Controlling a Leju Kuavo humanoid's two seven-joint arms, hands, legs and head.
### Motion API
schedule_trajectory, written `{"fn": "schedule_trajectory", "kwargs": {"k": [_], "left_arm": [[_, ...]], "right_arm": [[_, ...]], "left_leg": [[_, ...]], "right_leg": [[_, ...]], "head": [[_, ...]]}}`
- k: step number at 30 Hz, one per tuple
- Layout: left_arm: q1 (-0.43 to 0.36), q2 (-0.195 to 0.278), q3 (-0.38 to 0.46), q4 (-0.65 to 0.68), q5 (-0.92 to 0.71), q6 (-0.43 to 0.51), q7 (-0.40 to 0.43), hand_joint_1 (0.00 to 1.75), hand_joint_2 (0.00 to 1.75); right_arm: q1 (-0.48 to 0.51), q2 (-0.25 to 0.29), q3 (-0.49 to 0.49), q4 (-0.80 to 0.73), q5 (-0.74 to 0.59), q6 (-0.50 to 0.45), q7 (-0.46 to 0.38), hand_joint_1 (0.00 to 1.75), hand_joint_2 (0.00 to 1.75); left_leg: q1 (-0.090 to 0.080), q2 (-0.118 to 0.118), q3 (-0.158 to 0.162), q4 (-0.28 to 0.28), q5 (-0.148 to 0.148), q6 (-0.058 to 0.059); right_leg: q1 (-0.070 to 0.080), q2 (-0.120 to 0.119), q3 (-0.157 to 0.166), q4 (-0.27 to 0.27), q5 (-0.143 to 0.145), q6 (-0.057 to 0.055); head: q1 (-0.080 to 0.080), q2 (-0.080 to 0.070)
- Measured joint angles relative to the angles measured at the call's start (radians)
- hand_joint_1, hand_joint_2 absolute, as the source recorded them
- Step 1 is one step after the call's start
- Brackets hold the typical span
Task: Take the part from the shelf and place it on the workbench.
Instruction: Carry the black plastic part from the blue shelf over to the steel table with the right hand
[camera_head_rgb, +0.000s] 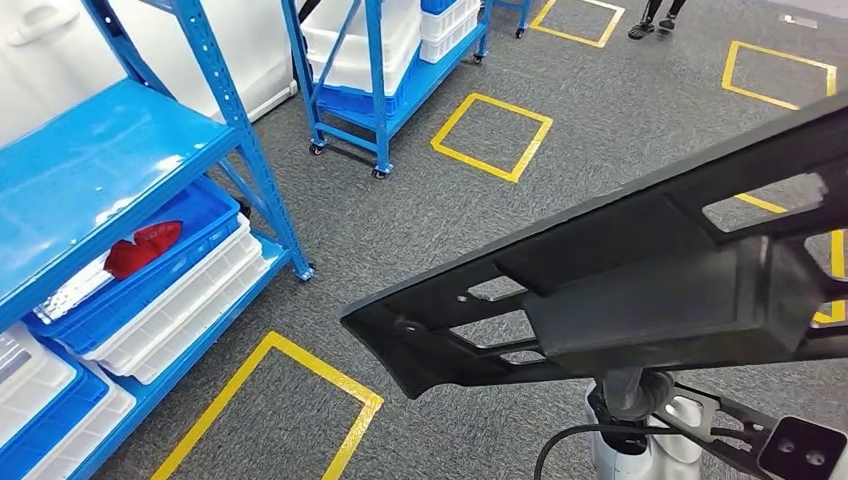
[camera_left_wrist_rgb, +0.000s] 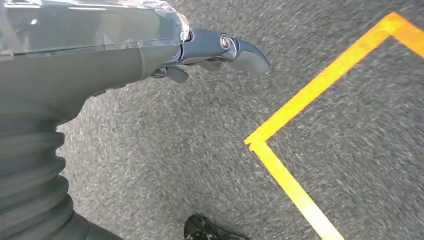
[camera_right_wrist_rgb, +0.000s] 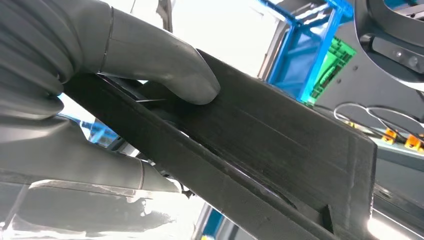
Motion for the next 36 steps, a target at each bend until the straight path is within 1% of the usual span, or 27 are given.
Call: {"fn": "schedule_trajectory", "kwargs": {"k": [1, 3, 5, 7, 8, 9, 10, 11, 12, 14, 16, 18, 19, 21, 22, 23, 24, 25, 26, 27, 29, 31, 32, 33, 34, 35, 36], "left_arm": [[0.000, -0.001, 0.001, 0.000, 0.002, 0.000, 0.002, 0.00, 1.75], [-0.003, -0.005, 0.002, 0.000, 0.002, 0.002, 0.011, 0.00, 1.75], [-0.007, -0.011, 0.001, 0.000, -0.002, 0.004, 0.020, 0.00, 1.75], [-0.003, -0.016, 0.001, 0.000, -0.008, 0.006, 0.027, 0.00, 1.75], [0.002, -0.017, 0.001, 0.000, -0.009, 0.006, 0.030, 0.00, 1.75], [0.007, -0.019, 0.001, 0.000, -0.010, 0.007, 0.031, 0.00, 1.75], [0.011, -0.020, 0.002, 0.000, -0.010, 0.007, 0.032, 0.00, 1.75], [0.012, -0.022, 0.002, 0.000, -0.010, 0.007, 0.032, 0.00, 1.75], [0.012, -0.024, 0.002, 0.000, -0.010, 0.007, 0.030, 0.00, 1.75], [0.012, -0.029, 0.001, 0.000, -0.009, 0.005, 0.023, 0.00, 1.75], [0.013, -0.035, 0.001, 0.000, -0.007, 0.003, 0.014, 0.00, 1.75], [0.010, -0.041, 0.002, 0.000, -0.006, 0.000, 0.008, 0.00, 1.75], [0.007, -0.044, 0.002, 0.000, -0.006, -0.002, 0.007, 0.00, 1.75], [0.004, -0.049, 0.002, 0.000, -0.006, -0.007, 0.001, 0.00, 1.75], [0.005, -0.051, 0.002, 0.000, -0.006, -0.009, -0.003, 0.00, 1.75], [0.007, -0.053, 0.002, 0.000, -0.006, -0.010, -0.007, 0.00, 1.75], [0.009, -0.054, 0.002, 0.000, -0.006, -0.011, -0.010, 0.00, 1.75], [0.011, -0.056, 0.002, 0.000, -0.005, -0.012, -0.014, 0.00, 1.75], [0.010, -0.056, 0.002, 0.000, -0.005, -0.013, -0.018, 0.00, 1.75], [0.009, -0.058, 0.002, 0.000, -0.005, -0.013, -0.021, 0.00, 1.75], [0.007, -0.060, 0.002, 0.000, -0.005, -0.015, -0.027, 0.00, 1.75], [0.007, -0.062, 0.002, 0.000, -0.005, -0.017, -0.030, 0.00, 1.75], [0.007, -0.063, 0.002, 0.000, -0.005, -0.019, -0.031, 0.00, 1.75], [0.006, -0.064, 0.002, 0.000, -0.005, -0.020, -0.031, 0.00, 1.75], [0.005, -0.066, 0.002, 0.000, -0.005, -0.021, -0.031, 0.00, 1.75], [0.004, -0.067, 0.002, 0.000, -0.006, -0.022, -0.031, 0.00, 1.75], [0.004, -0.069, 0.002, 0.000, -0.006, -0.022, -0.031, 0.00, 1.75]], "right_arm": [[-0.002, -0.002, 0.006, 0.001, 0.003, -0.007, 0.000, 1.75, 1.75], [-0.003, -0.006, 0.018, 0.003, 0.007, -0.020, 0.001, 1.75, 1.75], [-0.003, -0.011, 0.033, 0.005, 0.008, -0.031, 0.001, 1.75, 1.75], [0.000, -0.013, 0.053, 0.006, 0.007, -0.040, 0.002, 1.75, 1.75], [0.004, -0.013, 0.062, 0.006, 0.006, -0.043, 0.002, 1.75, 1.75], [0.009, -0.014, 0.071, 0.006, 0.004, -0.046, 0.002, 1.75, 1.75], [0.012, -0.014, 0.077, 0.006, 0.002, -0.048, 0.002, 1.75, 1.75], [0.014, -0.015, 0.083, 0.006, -0.001, -0.048, 0.002, 1.75, 1.75], [0.015, -0.015, 0.088, 0.006, -0.005, -0.048, 0.002, 1.75, 1.75], [0.015, -0.017, 0.103, 0.006, -0.011, -0.047, 0.002, 1.75, 1.75], [0.013, -0.018, 0.126, 0.007, -0.012, -0.050, 0.002, 1.75, 1.75], [0.011, -0.022, 0.152, 0.009, -0.006, -0.060, 0.002, 1.75, 1.75], [0.010, -0.024, 0.163, 0.011, -0.001, -0.065, 0.003, 1.75, 1.75], [0.004, -0.029, 0.185, 0.016, 0.007, -0.076, 0.003, 1.75, 1.75], [0.001, -0.031, 0.195, 0.019, 0.009, -0.081, 0.003, 1.75, 1.75], [-0.001, -0.034, 0.206, 0.023, 0.012, -0.085, 0.003, 1.75, 1.75], [-0.002, -0.035, 0.216, 0.028, 0.015, -0.091, 0.003, 1.75, 1.75], [-0.002, -0.037, 0.225, 0.032, 0.018, -0.095, 0.003, 1.75, 1.75], [-0.002, -0.039, 0.233, 0.037, 0.021, -0.101, 0.003, 1.75, 1.75], [-0.002, -0.041, 0.240, 0.041, 0.022, -0.107, 0.003, 1.75, 1.75], [-0.006, -0.044, 0.258, 0.046, 0.024, -0.122, 0.003, 1.75, 1.75], [-0.011, -0.047, 0.276, 0.049, 0.024, -0.138, 0.003, 1.75, 1.75], [-0.014, -0.050, 0.284, 0.050, 0.022, -0.147, 0.003, 1.75, 1.75], [-0.015, -0.052, 0.291, 0.051, 0.019, -0.156, 0.003, 1.75, 1.75], [-0.017, -0.055, 0.299, 0.051, 0.014, -0.165, 0.003, 1.75, 1.75], [-0.019, -0.058, 0.308, 0.051, 0.008, -0.173, 0.003, 1.75, 1.75], [-0.023, -0.060, 0.317, 0.050, 0.002, -0.178, 0.003, 1.75, 1.75]], "left_leg": [[-0.002, 0.010, 0.001, 0.000, -0.003, -0.006], [0.000, 0.024, 0.005, 0.000, -0.008, -0.016], [0.005, -0.014, -0.004, 0.030, -0.033, -0.024], [0.008, -0.070, -0.051, 0.133, -0.090, -0.029], [0.008, -0.083, -0.085, 0.202, -0.119, -0.030], [0.008, -0.089, -0.115, 0.257, -0.134, -0.032], [0.009, -0.091, -0.131, 0.280, -0.130, -0.033], [0.011, -0.092, -0.127, 0.261, -0.105, -0.034], [0.014, -0.099, -0.107, 0.207, -0.067, -0.036], [0.022, -0.140, -0.054, 0.080, -0.008, -0.037], [0.022, -0.166, -0.031, 0.026, 0.004, -0.030], [0.019, -0.149, -0.029, 0.022, 0.007, -0.015], [0.019, -0.138, -0.027, 0.018, 0.011, -0.007], [0.019, -0.115, -0.024, 0.009, 0.018, 0.007], [0.015, -0.102, -0.024, 0.007, 0.018, 0.011], [0.012, -0.088, -0.024, 0.007, 0.018, 0.014], [0.010, -0.074, -0.024, 0.007, 0.017, 0.015], [0.008, -0.060, -0.024, 0.008, 0.016, 0.015], [0.007, -0.047, -0.024, 0.008, 0.015, 0.015], [0.007, -0.037, -0.022, 0.008, 0.013, 0.013], [0.004, -0.018, -0.017, 0.008, 0.009, 0.006], [0.000, -0.002, -0.012, 0.008, 0.004, -0.003], [-0.001, 0.007, -0.010, 0.007, 0.003, -0.008], [-0.001, 0.017, -0.006, 0.004, 0.002, -0.013], [0.001, 0.016, -0.004, 0.005, -0.003, -0.019], [0.003, 0.002, -0.006, 0.016, -0.014, -0.023], [0.005, -0.023, -0.019, 0.048, -0.036, -0.026]], "right_leg": [[0.005, 0.000, 0.004, -0.013, -0.002, -0.005], [0.004, 0.022, 0.003, -0.020, 0.000, -0.018], [-0.002, 0.041, 0.009, -0.031, 0.006, -0.029], [-0.004, 0.059, 0.013, -0.037, 0.008, -0.037], [-0.003, 0.071, 0.013, -0.036, 0.008, -0.039], [-0.003, 0.085, 0.013, -0.035, 0.008, -0.040], [-0.003, 0.100, 0.013, -0.034, 0.008, -0.040], [-0.004, 0.113, 0.013, -0.031, 0.007, -0.039], [-0.005, 0.126, 0.013, -0.027, 0.006, -0.036], [-0.006, 0.150, 0.008, -0.014, 0.000, -0.027], [-0.006, 0.173, 0.000, -0.006, 0.000, -0.013], [-0.009, 0.192, -0.006, -0.009, 0.005, 0.002], [-0.010, 0.184, -0.009, -0.006, 0.004, 0.007], [-0.009, 0.131, -0.037, 0.049, -0.031, 0.014], [-0.009, 0.098, -0.064, 0.107, -0.063, 0.017], [-0.009, 0.078, -0.096, 0.175, -0.095, 0.019], [-0.011, 0.069, -0.122, 0.231, -0.115, 0.021], [-0.012, 0.065, -0.136, 0.261, -0.120, 0.022], [-0.013, 0.061, -0.128, 0.249, -0.106, 0.021], [-0.013, 0.055, -0.101, 0.202, -0.079, 0.019], [-0.006, 0.014, -0.024, 0.064, -0.030, 0.008], [0.004, -0.018, 0.013, -0.009, -0.016, -0.006], [0.009, -0.015, 0.013, -0.013, -0.018, -0.012], [0.009, -0.003, 0.012, -0.016, -0.016, -0.016], [0.008, 0.009, 0.013, -0.021, -0.013, -0.022], [0.005, 0.021, 0.015, -0.027, -0.009, -0.029], [0.001, 0.032, 0.019, -0.033, -0.006, -0.035]], "head": [[0.000, 0.000], [0.000, 0.000], [0.000, 0.000], [0.000, 0.000], [0.000, 0.000], [0.000, 0.000], [0.000, 0.000], [0.000, 0.000], [0.000, 0.000], [0.000, 0.000], [0.000, 0.000], [0.000, 0.000], [0.000, 0.000], [0.000, 0.000], [0.000, 0.000], [0.000, 0.000], [0.000, 0.000], [0.000, 0.000], [0.000, 0.000], [0.000, 0.000], [0.000, 0.000], [0.000, 0.000], [0.000, 0.000], [0.000, 0.000], [0.000, 0.000], [0.000, 0.000], [0.000, 0.000]]}}
